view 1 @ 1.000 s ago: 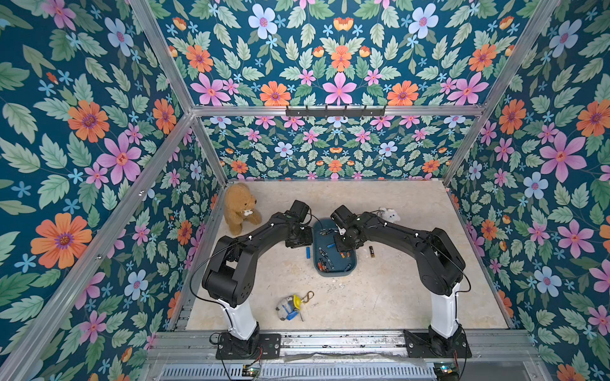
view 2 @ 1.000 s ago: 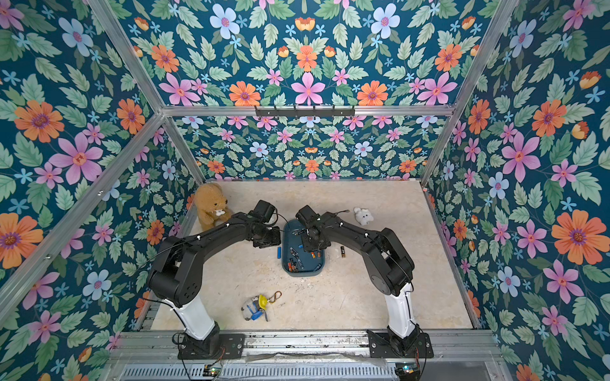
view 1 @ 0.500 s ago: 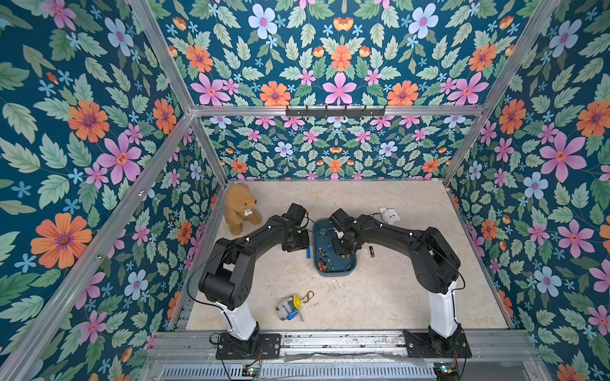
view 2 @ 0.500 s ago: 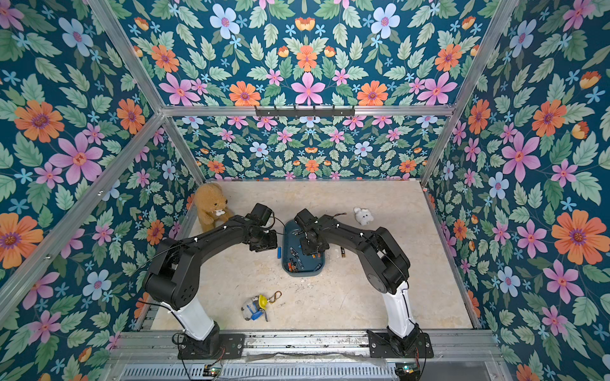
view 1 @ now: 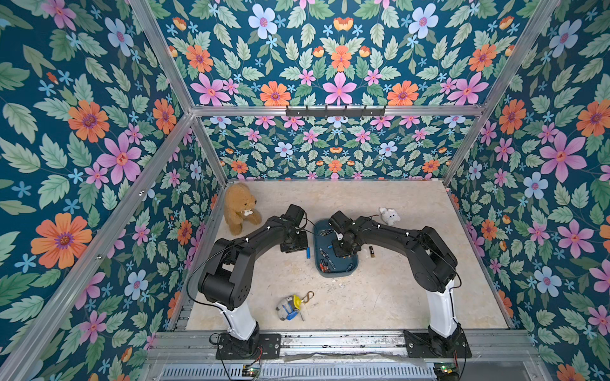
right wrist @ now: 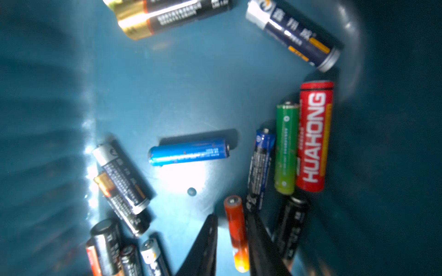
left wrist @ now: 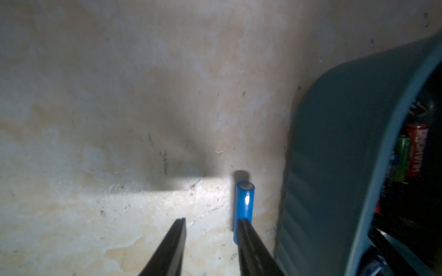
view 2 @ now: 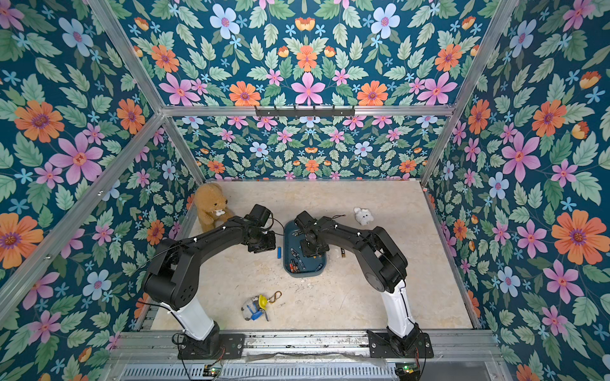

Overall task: Take the batteries out of the storage box
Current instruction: Pick up the battery from the storage box.

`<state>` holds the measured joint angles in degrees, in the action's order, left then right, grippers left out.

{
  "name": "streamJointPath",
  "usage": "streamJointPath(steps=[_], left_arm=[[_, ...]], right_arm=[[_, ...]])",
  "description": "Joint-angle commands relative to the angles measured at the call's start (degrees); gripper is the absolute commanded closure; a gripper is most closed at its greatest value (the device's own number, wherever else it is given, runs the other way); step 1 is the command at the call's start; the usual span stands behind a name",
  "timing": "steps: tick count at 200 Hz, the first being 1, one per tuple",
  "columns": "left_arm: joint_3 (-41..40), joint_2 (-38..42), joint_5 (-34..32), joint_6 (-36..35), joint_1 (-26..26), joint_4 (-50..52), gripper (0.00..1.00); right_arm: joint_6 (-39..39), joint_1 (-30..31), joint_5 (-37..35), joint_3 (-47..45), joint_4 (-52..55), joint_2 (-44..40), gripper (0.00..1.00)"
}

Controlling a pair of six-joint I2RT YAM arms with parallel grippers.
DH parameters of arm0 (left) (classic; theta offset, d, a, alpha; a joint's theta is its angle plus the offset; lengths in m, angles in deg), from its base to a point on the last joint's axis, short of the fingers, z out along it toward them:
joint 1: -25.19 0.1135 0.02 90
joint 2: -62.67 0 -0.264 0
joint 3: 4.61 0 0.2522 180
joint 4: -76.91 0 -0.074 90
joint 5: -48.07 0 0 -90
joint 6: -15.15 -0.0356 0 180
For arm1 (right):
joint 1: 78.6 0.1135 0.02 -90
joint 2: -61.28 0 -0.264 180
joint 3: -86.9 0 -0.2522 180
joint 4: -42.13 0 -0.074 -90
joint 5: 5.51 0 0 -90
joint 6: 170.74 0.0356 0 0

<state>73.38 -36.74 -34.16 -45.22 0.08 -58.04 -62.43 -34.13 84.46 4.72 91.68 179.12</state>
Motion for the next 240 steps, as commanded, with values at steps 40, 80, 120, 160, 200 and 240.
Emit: streamJointPath(steps=[40,80,120,160,200,240], left_arm=[[0.2,0.3,0.0,-0.7,0.2,0.2,0.58],[0.2,0.2,0.0,-0.8,0.3,0.3,0.58],[0.3,0.2,0.0,-0.8,0.3,0.3,0.58],[0.6,0.3,0.0,-0.8,0.3,0.4,0.58],[0.8,0.6,-0.1,-0.8,0.3,0.8,0.58],[0.8,0.9,-0.1,-0.8,0.3,1.2,0.58]], right_arm=[[-0.2,0.1,-1.5,-0.1,0.6,0.8,0.76],[-0.3,0.2,-1.6,-0.2,0.3,0.9,0.79],[-0.3,0.2,-1.5,0.4,0.6,0.2,0.82],[-0.1,0.2,-1.5,1.7,1.2,-0.9,0.84],[0.1,0.2,-1.5,2.8,1.7,-2.3,0.83],[0.3,0.1,-1.5,3.3,1.9,-4.0,0.83]])
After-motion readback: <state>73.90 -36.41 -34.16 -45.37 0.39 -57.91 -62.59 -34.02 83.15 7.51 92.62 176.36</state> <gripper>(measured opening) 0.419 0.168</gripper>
